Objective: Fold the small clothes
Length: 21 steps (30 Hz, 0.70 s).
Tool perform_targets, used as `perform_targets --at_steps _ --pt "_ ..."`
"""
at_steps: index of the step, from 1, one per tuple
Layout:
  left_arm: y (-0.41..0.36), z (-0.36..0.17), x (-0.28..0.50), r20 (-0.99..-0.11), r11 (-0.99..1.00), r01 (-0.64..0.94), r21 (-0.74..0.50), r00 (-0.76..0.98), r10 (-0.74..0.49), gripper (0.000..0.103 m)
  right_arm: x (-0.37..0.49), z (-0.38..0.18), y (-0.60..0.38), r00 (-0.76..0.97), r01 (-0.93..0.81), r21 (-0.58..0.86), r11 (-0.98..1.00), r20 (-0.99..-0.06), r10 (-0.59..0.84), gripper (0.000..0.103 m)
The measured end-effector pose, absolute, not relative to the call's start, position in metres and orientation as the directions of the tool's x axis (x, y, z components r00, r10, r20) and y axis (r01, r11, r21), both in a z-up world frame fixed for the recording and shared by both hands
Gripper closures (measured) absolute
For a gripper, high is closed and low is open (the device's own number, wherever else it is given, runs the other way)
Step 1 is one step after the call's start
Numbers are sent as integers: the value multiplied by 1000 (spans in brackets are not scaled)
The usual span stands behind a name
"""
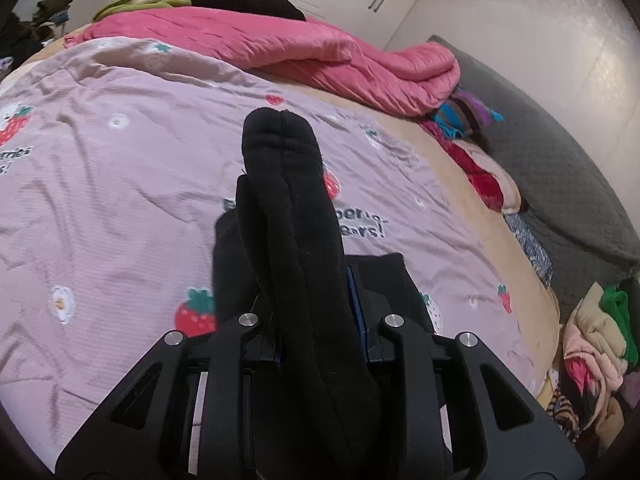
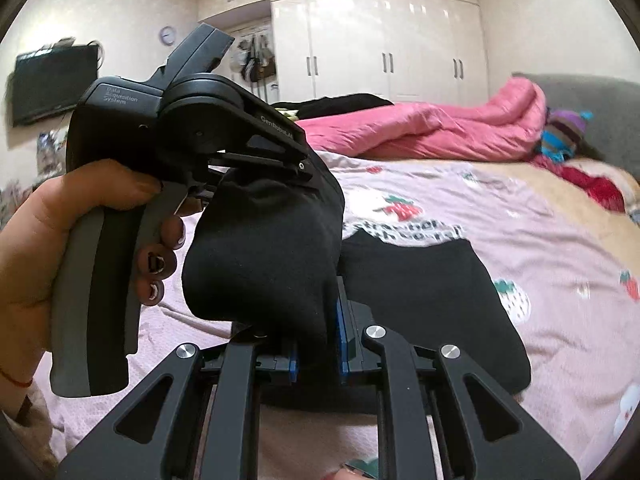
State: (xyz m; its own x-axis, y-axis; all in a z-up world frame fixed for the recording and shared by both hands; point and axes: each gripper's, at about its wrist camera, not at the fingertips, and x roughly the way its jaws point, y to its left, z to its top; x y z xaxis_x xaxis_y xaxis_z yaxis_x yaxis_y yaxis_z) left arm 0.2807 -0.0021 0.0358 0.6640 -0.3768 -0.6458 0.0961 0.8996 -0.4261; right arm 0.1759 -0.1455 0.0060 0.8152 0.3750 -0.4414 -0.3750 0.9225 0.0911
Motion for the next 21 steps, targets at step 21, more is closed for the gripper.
perform_targets --at_steps 21 --pt "-93 -4 311 -735 915 169 -365 551 -395 83 193 -32 -225 761 -215 317 924 -538 362 90"
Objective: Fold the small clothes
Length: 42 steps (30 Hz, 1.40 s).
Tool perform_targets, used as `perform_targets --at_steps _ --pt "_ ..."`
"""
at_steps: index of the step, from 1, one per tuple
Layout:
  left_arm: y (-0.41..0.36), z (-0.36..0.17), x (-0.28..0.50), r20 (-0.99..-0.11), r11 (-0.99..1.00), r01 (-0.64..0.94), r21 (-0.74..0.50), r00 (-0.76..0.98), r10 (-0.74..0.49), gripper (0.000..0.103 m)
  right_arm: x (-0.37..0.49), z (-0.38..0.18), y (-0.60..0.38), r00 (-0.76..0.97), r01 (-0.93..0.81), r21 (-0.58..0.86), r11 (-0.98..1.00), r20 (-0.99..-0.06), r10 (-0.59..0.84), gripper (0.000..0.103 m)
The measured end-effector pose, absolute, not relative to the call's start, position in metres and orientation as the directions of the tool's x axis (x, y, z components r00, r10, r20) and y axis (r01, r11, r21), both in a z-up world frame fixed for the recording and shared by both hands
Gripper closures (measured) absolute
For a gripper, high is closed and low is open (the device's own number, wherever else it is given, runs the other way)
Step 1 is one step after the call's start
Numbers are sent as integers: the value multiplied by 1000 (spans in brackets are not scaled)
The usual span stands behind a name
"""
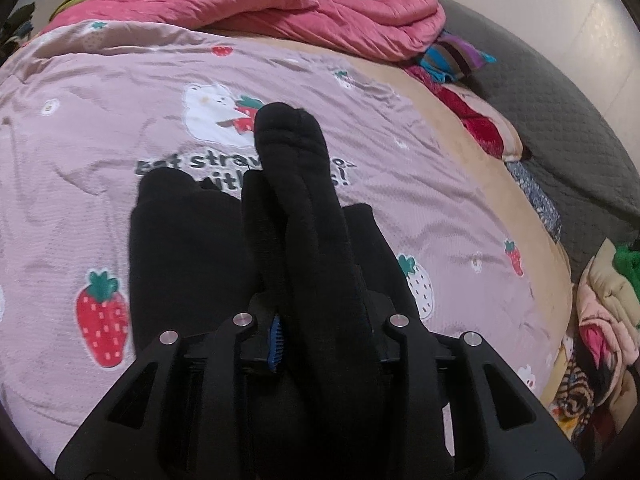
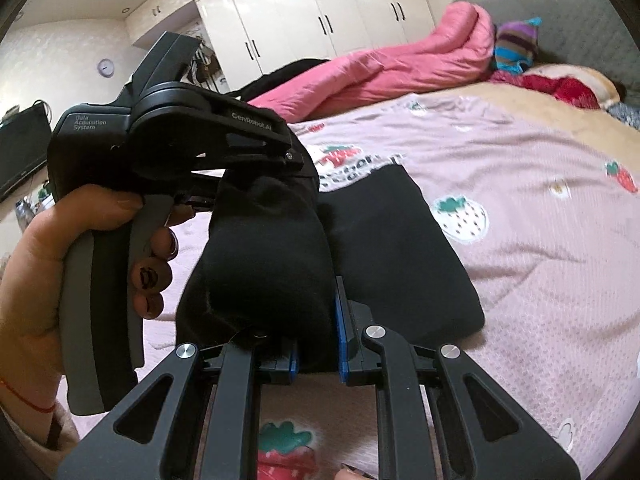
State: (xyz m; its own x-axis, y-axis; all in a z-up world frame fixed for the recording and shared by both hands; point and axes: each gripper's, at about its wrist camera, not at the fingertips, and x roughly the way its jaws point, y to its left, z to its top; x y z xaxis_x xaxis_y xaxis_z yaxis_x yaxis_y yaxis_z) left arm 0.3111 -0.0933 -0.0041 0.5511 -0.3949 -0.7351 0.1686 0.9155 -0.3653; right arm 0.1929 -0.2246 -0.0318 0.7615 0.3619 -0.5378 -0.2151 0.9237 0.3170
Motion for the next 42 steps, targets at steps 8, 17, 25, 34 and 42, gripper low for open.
perform_targets --at_steps 8,17,25,34,42 --pt "-112 -17 322 -760 916 172 -362 514 -397 69 201 -45 -242 711 -170 425 889 -571 410 89" --pt "-121 -16 324 -716 865 209 -457 491 -497 25 211 -60 -261 632 -136 534 835 -602 488 75" --pt "-80 5 287 -687 924 197 -327 622 -376 24 223 -55 -277 536 -224 650 726 -540 649 38" --pt "-48 -27 262 -740 966 157 -208 620 -260 24 295 -50 -283 421 -175 725 666 -557 716 31" --pt "-48 -26 255 -733 965 171 -200 627 -263 23 310 -14 -259 470 -332 480 812 -661 584 86"
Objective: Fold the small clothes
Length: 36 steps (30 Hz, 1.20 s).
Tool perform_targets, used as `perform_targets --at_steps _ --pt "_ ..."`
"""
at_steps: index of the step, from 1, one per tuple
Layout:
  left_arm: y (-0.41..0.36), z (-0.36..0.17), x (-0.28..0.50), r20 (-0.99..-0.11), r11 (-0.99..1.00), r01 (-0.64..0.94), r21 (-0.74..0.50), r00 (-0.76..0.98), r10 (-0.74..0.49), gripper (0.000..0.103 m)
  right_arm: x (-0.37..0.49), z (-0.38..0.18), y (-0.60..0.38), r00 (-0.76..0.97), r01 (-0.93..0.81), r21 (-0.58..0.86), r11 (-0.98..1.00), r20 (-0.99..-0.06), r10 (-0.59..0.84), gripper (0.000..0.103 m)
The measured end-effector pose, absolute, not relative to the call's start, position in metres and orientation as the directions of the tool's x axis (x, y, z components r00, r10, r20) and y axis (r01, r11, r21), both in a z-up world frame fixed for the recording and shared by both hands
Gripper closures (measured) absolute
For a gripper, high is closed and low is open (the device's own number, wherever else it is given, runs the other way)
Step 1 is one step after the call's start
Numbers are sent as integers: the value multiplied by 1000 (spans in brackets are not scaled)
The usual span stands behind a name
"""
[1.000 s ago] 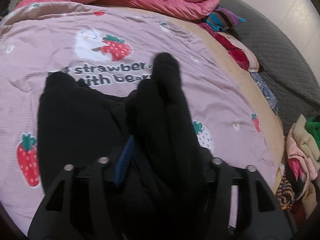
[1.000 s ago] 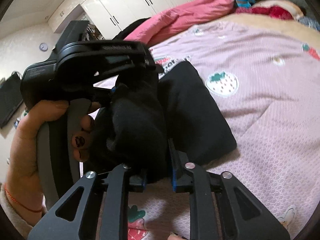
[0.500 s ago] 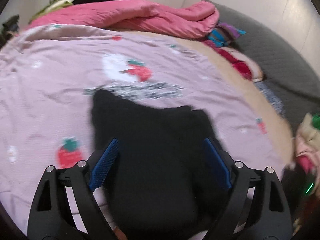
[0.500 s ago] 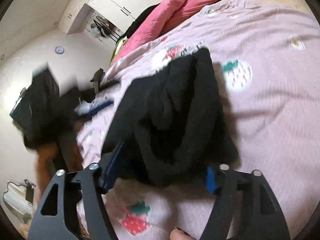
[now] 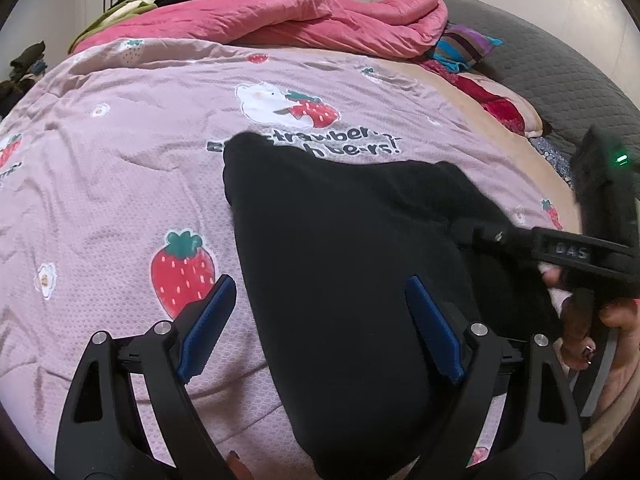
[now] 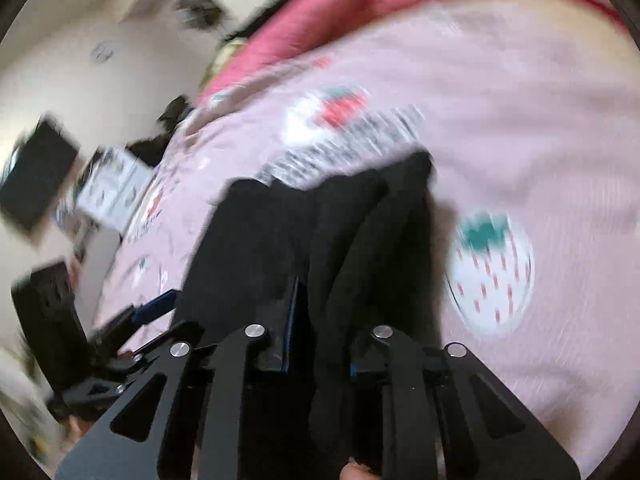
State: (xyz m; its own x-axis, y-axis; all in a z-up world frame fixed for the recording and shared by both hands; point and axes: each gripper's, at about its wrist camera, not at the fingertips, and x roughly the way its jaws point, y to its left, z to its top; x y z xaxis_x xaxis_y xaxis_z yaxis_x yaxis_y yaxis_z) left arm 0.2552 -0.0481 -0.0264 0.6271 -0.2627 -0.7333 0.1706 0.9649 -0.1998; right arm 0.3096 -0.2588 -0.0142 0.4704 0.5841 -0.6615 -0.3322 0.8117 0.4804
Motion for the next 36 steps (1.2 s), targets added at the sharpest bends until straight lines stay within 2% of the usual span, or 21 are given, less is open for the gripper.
perform_targets --at_steps 1,4,9,12,13,15,16,17,20,26,30,33,36 --pt "-48 -25 255 -731 965 172 -199 630 -263 23 303 -1 -254 505 -377 435 818 -644 575 86" --pt "-52 -27 255 -734 958 184 -218 616 -285 23 302 6 -261 541 -395 413 821 -617 571 86" --pt "-60 -38 255 -752 955 190 -226 589 -295 20 325 -40 -272 501 -308 418 855 -693 519 85" --pt "-62 -42 253 -755 955 192 -226 585 -296 20 319 -49 -286 517 -275 473 837 -661 543 74" --pt "-61 -42 253 -754 954 190 -230 585 -298 20 315 -49 -290 528 -265 474 840 -658 537 67" --pt "-58 -43 252 -752 953 183 -243 585 -304 20 306 -42 -293 552 -267 463 845 -645 528 65" --pt "-57 -43 251 -750 952 180 -249 586 -307 20 300 -38 -295 562 -266 458 848 -641 522 61" --pt "-56 -43 251 -748 951 178 -252 588 -308 20 295 -34 -298 574 -264 459 848 -632 520 49" --pt "-55 -42 247 -743 949 173 -262 591 -313 20 275 -25 -307 586 -253 491 834 -608 536 36" --pt "-58 -35 237 -735 951 182 -250 603 -309 19 239 -22 -310 651 -218 424 879 -608 454 36" --pt "-59 -30 229 -730 953 192 -236 612 -304 18 215 -11 -314 692 -247 446 860 -541 479 36" --pt "-58 -29 225 -729 952 192 -240 612 -307 16 208 -8 -308 678 -282 437 854 -539 500 36" --pt "-57 -31 221 -732 951 190 -246 607 -310 15 212 -11 -297 656 -293 414 862 -568 496 44"
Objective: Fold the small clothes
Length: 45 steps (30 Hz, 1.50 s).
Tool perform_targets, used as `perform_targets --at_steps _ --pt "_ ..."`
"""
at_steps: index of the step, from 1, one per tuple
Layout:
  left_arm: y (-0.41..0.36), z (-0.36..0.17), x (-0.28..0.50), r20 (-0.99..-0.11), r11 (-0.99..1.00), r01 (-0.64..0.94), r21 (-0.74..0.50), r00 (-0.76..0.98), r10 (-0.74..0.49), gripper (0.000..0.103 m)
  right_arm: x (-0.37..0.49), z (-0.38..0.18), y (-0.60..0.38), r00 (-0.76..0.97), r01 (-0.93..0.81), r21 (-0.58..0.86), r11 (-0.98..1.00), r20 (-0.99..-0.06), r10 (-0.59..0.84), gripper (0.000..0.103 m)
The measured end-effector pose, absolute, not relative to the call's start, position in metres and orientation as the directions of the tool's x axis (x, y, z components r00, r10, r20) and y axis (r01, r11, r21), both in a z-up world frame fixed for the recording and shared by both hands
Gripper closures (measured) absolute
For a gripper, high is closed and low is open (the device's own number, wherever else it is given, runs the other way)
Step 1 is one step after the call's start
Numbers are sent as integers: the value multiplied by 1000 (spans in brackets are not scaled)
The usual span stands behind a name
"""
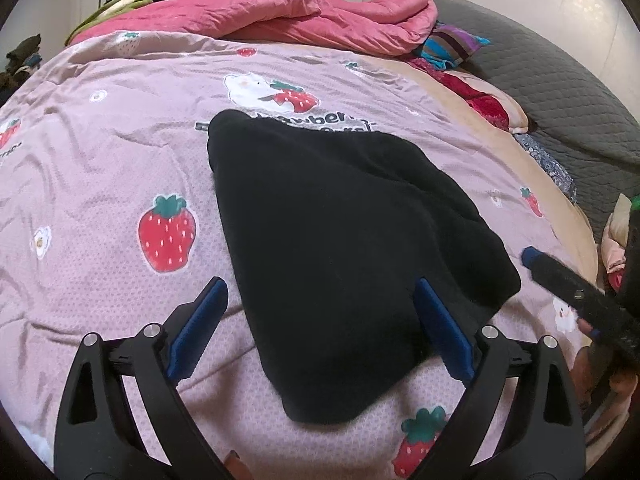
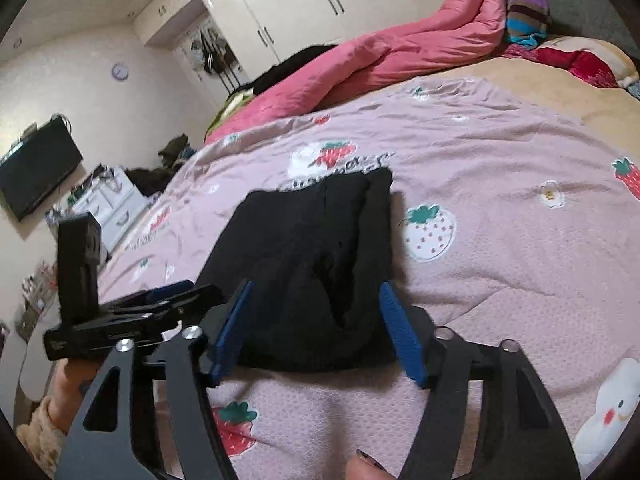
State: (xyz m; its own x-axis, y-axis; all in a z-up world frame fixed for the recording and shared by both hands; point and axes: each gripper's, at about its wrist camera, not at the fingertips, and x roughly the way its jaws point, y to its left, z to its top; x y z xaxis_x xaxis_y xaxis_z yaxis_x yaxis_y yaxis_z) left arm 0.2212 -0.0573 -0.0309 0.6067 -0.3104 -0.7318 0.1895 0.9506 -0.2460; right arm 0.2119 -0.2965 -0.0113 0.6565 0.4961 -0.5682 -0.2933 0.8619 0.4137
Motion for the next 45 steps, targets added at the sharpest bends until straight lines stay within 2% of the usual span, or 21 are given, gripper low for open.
perform_targets --at_steps 1,4,7,10,12,14,16,17,18,20,22,26,32,45 --pt "-57 -31 220 -732 950 187 -249 606 -312 15 215 -14 -293 646 -295 408 864 -582 495 47" --pt "-55 -30 213 -728 950 185 -251 611 -312 15 222 -25 -289 633 -256 367 894 -636 442 99" --pt "-52 -27 205 -721 949 186 -256 617 -315 15 218 -28 -301 655 -215 407 888 -614 441 100" --pt "-46 -27 196 -715 948 177 -264 624 -315 14 213 -33 -301 658 -195 386 902 -630 412 99" --pt "-41 -27 191 -711 947 170 -271 628 -316 14 207 -31 -296 673 -189 347 919 -636 379 90" --pt "-36 -26 186 -711 948 162 -272 630 -312 11 199 -25 -294 698 -173 318 932 -629 343 57" --pt "-34 -24 182 -706 947 164 -275 634 -315 10 187 -16 -292 727 -174 314 933 -598 337 47" --pt "-32 -21 178 -703 948 163 -273 639 -312 9 182 -12 -291 739 -173 303 937 -589 327 38" --pt "-32 -19 176 -699 948 164 -273 643 -313 9 175 -6 -288 756 -172 281 944 -577 309 35" --pt "-30 -15 168 -689 947 169 -274 652 -316 9 163 2 -283 785 -174 245 954 -551 284 19" --pt "-27 -10 159 -679 948 167 -271 665 -311 9 148 11 -275 814 -174 202 964 -521 256 10" --pt "-22 -2 142 -666 951 164 -262 683 -301 9 121 22 -263 851 -184 131 974 -474 224 5" --pt "-14 10 109 -632 955 168 -243 720 -287 9 95 28 -257 880 -159 86 984 -439 181 4" --pt "3 -16 57 -634 965 150 -214 730 -255 9 62 -6 -253 850 -153 121 981 -490 193 4"
